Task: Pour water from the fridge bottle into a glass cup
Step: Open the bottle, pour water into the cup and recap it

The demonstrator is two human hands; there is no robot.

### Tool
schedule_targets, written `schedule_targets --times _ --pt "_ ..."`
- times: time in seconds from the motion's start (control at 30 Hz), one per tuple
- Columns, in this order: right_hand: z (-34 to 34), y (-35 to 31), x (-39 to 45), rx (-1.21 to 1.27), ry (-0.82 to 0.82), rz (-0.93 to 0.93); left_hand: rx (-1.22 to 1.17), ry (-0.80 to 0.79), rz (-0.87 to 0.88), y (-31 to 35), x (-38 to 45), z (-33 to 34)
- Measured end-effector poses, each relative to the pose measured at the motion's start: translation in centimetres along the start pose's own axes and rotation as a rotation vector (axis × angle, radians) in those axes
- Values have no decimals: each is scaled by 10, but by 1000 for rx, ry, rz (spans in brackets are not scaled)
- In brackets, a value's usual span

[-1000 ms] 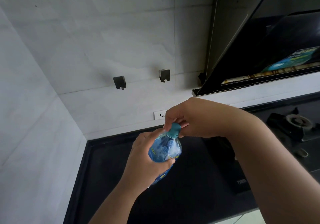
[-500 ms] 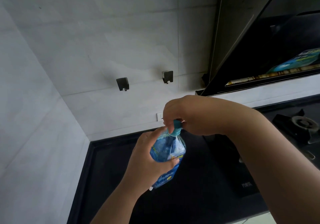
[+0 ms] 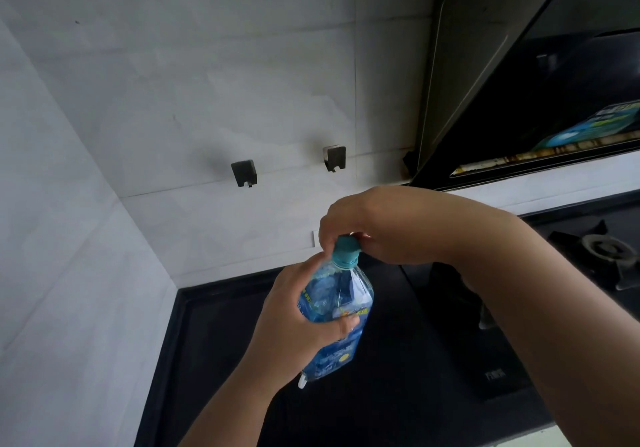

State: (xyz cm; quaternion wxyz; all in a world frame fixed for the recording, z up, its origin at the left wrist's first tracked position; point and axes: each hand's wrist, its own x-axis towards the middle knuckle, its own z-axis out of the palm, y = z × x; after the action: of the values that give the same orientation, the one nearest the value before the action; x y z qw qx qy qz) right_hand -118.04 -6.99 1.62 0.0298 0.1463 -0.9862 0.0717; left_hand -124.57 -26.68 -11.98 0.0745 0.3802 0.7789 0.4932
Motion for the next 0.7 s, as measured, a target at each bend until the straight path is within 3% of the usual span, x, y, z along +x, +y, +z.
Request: schedule_targets --times 0.4,0.7 --pt "-17 6 1 17 -166 116 42 -34 40 -1 5 3" --pt "-8 8 0 29 -132 149 31 -22 13 -6 6 1"
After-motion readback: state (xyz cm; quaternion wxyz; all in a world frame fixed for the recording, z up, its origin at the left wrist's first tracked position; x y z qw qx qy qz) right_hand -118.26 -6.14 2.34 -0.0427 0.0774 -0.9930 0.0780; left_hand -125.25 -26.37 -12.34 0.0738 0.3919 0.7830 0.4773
